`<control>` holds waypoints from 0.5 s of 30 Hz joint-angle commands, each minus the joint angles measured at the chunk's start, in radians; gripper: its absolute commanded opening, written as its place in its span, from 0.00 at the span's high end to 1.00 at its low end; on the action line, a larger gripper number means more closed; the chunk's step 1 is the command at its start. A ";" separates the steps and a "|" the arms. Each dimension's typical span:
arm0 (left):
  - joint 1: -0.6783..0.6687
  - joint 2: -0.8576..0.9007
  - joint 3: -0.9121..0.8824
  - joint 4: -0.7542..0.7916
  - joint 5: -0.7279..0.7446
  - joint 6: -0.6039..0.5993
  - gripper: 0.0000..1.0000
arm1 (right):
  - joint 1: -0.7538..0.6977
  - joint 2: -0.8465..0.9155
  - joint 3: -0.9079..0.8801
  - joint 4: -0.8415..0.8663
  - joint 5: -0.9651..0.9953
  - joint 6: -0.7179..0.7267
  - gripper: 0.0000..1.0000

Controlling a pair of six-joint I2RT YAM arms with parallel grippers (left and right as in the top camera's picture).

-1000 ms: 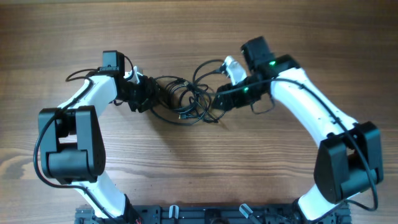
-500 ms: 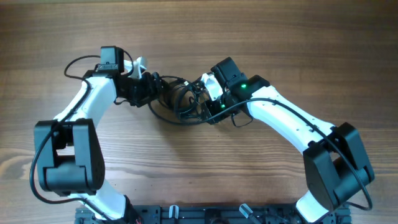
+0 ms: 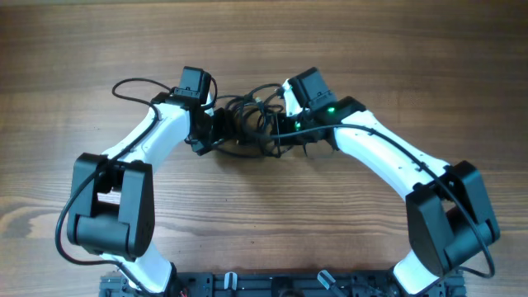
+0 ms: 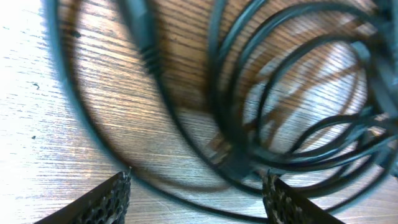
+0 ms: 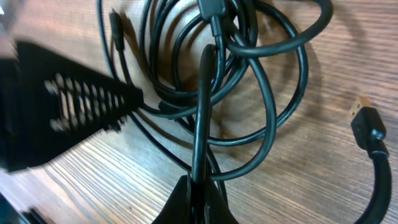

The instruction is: Untangle cables

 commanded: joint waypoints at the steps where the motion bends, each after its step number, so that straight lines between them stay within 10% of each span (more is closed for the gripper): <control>1: -0.003 0.048 -0.006 0.031 0.040 -0.030 0.30 | -0.011 -0.012 -0.002 0.017 -0.036 0.071 0.96; 15: -0.012 0.092 -0.006 0.213 0.166 -0.213 0.37 | -0.011 -0.012 -0.002 0.016 -0.040 0.071 0.96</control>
